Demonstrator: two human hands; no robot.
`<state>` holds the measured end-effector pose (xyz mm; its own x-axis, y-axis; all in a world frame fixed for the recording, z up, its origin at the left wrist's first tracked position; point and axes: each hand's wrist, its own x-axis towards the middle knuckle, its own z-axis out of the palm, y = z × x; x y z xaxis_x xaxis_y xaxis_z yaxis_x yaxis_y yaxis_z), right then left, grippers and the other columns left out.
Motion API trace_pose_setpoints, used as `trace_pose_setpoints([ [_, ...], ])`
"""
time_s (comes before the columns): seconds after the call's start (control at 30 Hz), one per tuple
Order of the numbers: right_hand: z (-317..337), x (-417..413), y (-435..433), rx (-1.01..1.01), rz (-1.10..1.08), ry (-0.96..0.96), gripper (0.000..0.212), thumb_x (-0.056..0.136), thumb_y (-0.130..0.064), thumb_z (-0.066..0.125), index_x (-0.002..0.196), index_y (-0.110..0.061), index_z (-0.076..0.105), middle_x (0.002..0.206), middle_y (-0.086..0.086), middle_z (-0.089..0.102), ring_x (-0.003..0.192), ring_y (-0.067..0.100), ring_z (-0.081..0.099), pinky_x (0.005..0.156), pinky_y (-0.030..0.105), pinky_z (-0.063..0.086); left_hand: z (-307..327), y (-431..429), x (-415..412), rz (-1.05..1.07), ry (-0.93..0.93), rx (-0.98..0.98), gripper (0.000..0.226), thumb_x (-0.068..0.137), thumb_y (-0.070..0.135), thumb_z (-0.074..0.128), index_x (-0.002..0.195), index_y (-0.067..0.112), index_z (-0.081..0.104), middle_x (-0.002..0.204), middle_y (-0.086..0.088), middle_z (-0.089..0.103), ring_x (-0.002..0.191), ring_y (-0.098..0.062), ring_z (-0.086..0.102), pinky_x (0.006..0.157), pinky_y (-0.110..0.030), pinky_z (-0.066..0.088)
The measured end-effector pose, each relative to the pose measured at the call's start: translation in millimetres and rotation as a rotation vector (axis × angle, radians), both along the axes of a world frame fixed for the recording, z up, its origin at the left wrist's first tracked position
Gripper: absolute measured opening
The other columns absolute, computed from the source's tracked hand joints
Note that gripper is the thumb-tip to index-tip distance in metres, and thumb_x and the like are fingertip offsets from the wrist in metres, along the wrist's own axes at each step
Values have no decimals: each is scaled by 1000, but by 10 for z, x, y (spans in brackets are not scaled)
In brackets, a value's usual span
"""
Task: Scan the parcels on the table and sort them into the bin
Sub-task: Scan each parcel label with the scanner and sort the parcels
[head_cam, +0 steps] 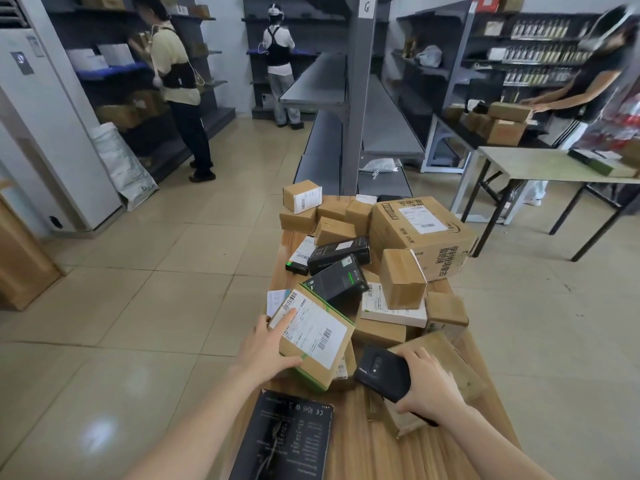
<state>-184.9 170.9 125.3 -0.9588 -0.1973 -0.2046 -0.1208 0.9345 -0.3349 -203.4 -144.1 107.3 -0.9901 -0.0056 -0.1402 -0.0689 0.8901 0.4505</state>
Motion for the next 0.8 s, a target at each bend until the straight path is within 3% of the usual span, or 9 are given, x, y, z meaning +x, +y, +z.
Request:
trace_pose_setpoints([
  [0.3,-57,-76,-221,-117,-92,-41,93,57,-49,79,138,-27,39,120,-10,45,108,9,48,87,29,53,-142,-142,13,87,-56,125,102,75,59,72,151,42,6,132,-3,30,117,-18,44,95,-33,49],
  [0.6,-149,-252,-875,-254,-179,-146,92,59,-43,80,139,-23,39,126,-5,52,116,15,51,90,30,50,-419,-362,-1,123,-122,333,102,73,54,76,152,37,12,139,-2,28,123,-15,42,101,-29,43],
  [0.7,-198,-317,-1048,-310,-208,-202,92,55,-45,80,135,-24,41,119,-8,56,111,16,55,89,36,54,-492,-433,10,87,-141,349,110,66,58,79,151,39,12,140,2,26,126,-14,38,104,-30,41],
  [0.8,-248,-370,-1187,-319,-217,-245,92,58,-43,82,136,-22,38,126,-5,56,115,17,56,91,37,54,-531,-495,8,35,-149,333,121,53,58,82,150,44,11,143,7,21,131,-14,33,108,-32,39],
])
